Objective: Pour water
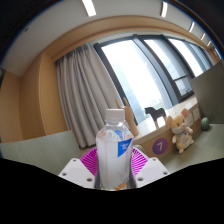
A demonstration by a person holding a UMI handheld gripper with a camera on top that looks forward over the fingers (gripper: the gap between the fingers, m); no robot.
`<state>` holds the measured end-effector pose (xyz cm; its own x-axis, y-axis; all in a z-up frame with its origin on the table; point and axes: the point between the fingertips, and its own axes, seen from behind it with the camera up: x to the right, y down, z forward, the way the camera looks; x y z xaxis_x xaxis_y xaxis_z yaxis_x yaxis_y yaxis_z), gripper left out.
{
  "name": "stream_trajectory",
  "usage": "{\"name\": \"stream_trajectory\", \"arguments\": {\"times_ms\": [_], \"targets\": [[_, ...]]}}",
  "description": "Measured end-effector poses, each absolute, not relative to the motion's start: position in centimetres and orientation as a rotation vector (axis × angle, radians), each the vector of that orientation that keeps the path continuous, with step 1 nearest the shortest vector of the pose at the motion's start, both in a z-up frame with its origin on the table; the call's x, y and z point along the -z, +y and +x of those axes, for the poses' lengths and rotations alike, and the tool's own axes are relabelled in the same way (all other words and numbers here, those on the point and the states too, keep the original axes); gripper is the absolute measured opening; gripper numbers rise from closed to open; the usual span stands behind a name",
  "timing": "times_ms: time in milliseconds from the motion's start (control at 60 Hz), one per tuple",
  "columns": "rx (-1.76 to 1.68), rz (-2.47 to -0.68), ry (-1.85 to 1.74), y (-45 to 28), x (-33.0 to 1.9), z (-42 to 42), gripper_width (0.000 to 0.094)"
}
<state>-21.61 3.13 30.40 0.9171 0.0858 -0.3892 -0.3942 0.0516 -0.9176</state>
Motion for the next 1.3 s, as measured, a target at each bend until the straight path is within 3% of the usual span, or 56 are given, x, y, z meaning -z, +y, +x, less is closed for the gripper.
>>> {"name": "stream_trajectory", "arguments": {"times_ms": [150, 283, 517, 750, 933, 1117, 1200, 1300], "targets": [[-0.009, -1.537, 0.162, 3.7, -29.4, -14.6, 0.0397], [0.196, -1.618, 0.141, 4.0, -25.8, -8.9, 0.0397], [0.266, -1.709, 0.203, 4.6, -16.5, -2.4, 0.0400], [0.298, -1.775, 0.246, 3.9, -10.8, 0.6, 0.0421], [0.237, -1.682, 0.302, 3.3, -11.5, 0.9, 0.0417], [0.223, -1.699, 0.292, 3.1, -11.4, 0.8, 0.0547], [0.201, -1.753, 0.259, 2.5, -10.4, -0.1, 0.0715], [0.184, -1.786, 0.226, 1.6, -9.5, -1.2, 0.0728]]}}
